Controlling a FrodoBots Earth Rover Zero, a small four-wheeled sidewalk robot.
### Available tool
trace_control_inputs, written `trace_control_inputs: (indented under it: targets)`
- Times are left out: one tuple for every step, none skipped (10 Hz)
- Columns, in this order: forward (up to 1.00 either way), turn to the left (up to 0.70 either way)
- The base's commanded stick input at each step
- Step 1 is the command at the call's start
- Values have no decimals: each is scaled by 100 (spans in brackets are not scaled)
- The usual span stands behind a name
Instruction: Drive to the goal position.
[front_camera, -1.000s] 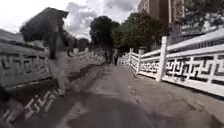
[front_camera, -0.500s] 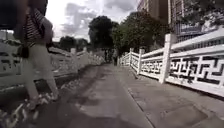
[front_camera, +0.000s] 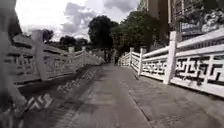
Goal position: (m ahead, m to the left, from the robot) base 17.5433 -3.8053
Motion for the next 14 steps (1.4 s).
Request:
trace_control_inputs:
  targets:
    - [45,0]
    - [45,0]
    - [45,0]
    - [45,7]
    - [45,27]
    - [45,24]
    - [45,0]
    - [45,0]
    - [45,0]
    - [45,0]
    - [45,0]
    - [45,0]
    - [45,0]
    - [45,0]
